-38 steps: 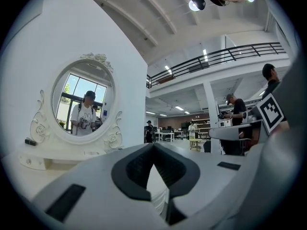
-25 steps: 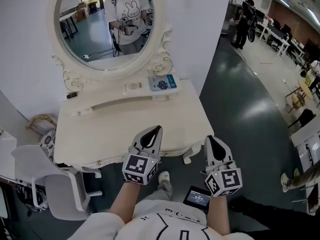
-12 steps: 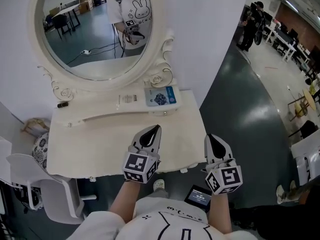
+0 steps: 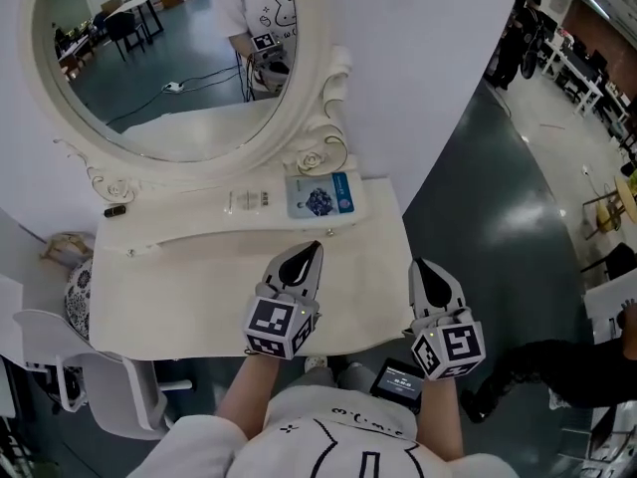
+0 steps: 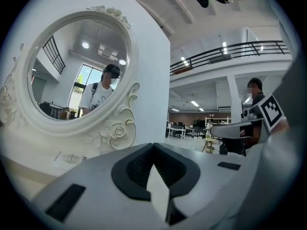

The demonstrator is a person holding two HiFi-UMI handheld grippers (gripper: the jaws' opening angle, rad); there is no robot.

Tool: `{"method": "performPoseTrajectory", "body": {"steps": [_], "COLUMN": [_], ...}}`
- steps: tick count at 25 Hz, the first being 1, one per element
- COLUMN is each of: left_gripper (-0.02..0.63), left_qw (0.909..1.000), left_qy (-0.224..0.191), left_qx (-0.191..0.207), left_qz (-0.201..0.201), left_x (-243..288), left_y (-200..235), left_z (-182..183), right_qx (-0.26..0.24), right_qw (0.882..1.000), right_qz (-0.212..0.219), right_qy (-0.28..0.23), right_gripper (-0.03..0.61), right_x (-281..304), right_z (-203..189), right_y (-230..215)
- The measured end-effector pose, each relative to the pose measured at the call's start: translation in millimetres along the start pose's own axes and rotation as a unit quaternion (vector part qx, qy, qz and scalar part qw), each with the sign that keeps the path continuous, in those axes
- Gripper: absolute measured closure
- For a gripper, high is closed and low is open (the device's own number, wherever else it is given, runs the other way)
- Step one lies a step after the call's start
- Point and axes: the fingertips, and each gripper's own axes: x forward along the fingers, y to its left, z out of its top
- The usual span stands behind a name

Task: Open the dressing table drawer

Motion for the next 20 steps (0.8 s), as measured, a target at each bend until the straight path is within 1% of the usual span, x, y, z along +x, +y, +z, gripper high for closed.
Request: {"method": "performPoseTrajectory", "body": {"steps": [4, 10, 18, 20], "left_gripper": [0.601, 0.6, 0.6, 0.579], "left_qw": [0.9997, 0.9963, 0.9902, 0.9891], "left_qy": [0.006, 0.01, 0.011, 0.016], "left_qx": [-0.007, -0.021, -0.035, -0.033], "left_qz": [0.024, 0.083, 0.135, 0.142], "left_x": [8, 21, 45, 50], "left_y": [9, 25, 24, 21], "left_z": [-7, -12, -14, -15], "right_qx": [0.008, 0.007, 0.017, 0.019], "right_qw": [1.0, 0.998, 0.994, 0.992], "right_qz": [0.013, 0.061, 0.106, 0.119], "right_qy": [0.005, 0.014, 0.021, 0.023], "right_gripper": [0.561, 0.561, 0.561, 0.561], "right_x": [18, 52, 84, 91], "right_z": [-7, -11, -13, -14], "right_y": [-13, -29, -62, -68]}}
